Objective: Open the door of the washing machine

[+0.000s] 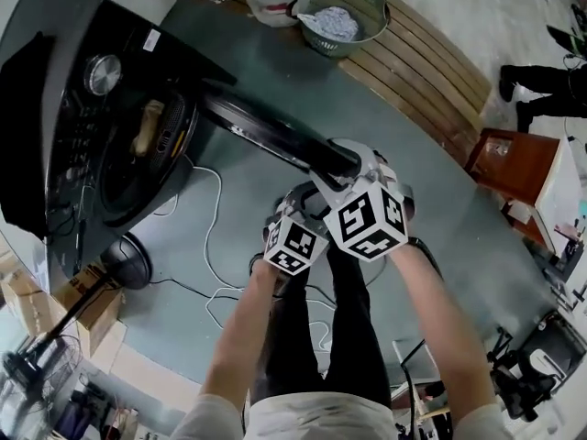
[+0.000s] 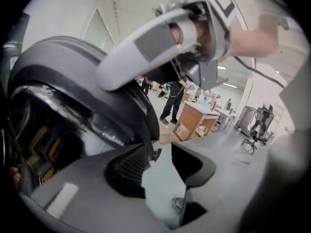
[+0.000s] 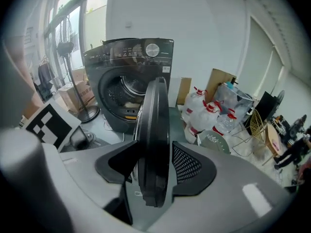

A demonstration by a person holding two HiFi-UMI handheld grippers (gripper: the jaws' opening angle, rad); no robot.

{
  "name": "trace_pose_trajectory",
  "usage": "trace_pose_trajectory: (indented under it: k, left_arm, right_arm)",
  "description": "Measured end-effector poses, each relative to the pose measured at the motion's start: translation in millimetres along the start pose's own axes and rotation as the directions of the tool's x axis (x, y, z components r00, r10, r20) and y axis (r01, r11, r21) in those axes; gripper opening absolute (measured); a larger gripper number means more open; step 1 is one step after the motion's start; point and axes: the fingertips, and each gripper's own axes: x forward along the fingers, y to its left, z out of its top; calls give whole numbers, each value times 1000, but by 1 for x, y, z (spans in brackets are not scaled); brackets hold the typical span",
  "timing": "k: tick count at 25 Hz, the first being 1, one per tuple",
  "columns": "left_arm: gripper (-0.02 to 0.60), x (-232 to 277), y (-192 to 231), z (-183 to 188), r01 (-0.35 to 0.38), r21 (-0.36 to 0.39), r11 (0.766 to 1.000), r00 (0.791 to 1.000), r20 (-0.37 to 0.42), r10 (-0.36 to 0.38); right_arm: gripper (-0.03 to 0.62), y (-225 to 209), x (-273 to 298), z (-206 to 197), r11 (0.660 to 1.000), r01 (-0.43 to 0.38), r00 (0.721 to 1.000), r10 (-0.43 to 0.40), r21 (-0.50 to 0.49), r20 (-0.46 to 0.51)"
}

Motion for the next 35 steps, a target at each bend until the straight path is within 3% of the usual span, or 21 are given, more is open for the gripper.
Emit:
trace_pose_trajectory:
  k: [6, 14, 20, 23, 28, 35]
  left_arm:
    - [213, -27, 66, 11, -89, -16, 996, 995, 44, 90]
    - [210, -63, 148, 49, -235, -8, 972, 966, 114, 234]
    - [202, -76, 173, 78, -286, 54, 957, 955, 98, 280]
    - [187, -77, 184, 91, -316, 42, 948, 946, 94, 311]
    - [186, -84, 205, 110, -399, -62, 915, 908, 110, 404]
    - [183, -73, 236, 138, -496, -106, 862, 858, 96, 505]
  right_arm:
    - [215, -32, 0, -3, 997, 67, 998, -67, 47, -16]
    - [216, -65, -3, -2, 990, 138, 990, -138, 24, -24]
    - [218, -93, 3, 3, 987, 161, 987, -161, 26, -14]
    - [219, -112, 6, 8, 989, 151, 989, -151, -9, -12]
    - [221, -140, 11, 6, 991, 124, 992, -125, -48, -31]
    - [224, -185, 26, 26, 987, 63, 998, -65, -147, -8]
